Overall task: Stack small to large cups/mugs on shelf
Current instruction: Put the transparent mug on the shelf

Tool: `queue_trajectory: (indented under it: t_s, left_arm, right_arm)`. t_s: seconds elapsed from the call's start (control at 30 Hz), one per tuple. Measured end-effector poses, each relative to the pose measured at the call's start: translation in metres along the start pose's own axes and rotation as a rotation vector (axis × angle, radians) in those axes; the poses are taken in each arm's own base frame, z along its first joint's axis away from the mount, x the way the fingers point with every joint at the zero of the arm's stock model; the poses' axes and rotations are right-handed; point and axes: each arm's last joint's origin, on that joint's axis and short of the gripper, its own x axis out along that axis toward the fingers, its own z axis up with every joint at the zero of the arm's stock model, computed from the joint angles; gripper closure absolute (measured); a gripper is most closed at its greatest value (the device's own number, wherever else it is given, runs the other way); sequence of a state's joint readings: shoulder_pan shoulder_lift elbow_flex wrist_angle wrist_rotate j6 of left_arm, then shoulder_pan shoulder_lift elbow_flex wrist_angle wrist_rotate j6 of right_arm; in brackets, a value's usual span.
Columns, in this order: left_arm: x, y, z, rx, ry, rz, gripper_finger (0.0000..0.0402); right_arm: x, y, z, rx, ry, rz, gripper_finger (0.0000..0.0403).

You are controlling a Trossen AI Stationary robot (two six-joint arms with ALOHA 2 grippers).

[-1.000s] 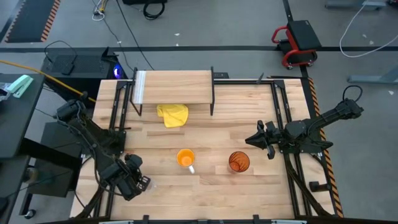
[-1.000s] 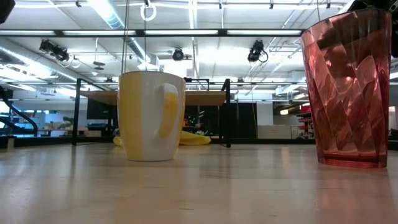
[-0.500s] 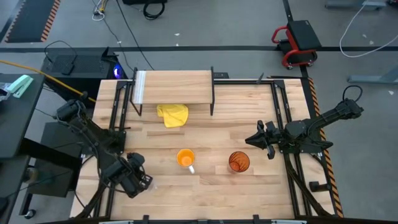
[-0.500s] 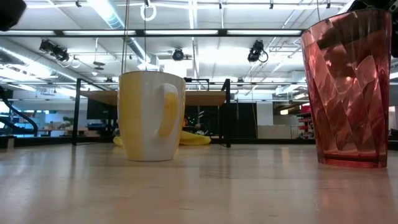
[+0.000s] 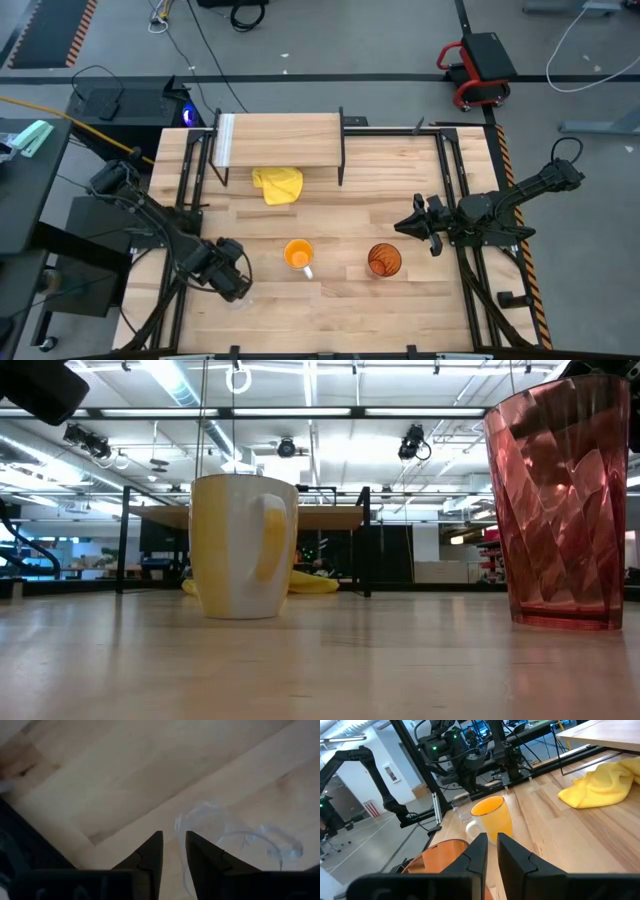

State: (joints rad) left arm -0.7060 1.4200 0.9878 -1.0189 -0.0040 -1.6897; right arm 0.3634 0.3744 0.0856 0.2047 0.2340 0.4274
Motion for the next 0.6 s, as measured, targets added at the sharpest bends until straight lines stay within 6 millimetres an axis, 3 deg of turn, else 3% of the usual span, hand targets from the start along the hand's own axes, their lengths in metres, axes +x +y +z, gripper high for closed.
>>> queue_trajectory:
  t_s: [0.6]
  left_arm:
    - [-0.0065, -0.0047, -0.0105, -0.029, 0.038, -0.105, 0.032]
  right_arm:
    - [0.0, 0.0, -0.0001, 0.0, 0.003, 0.003, 0.0353]
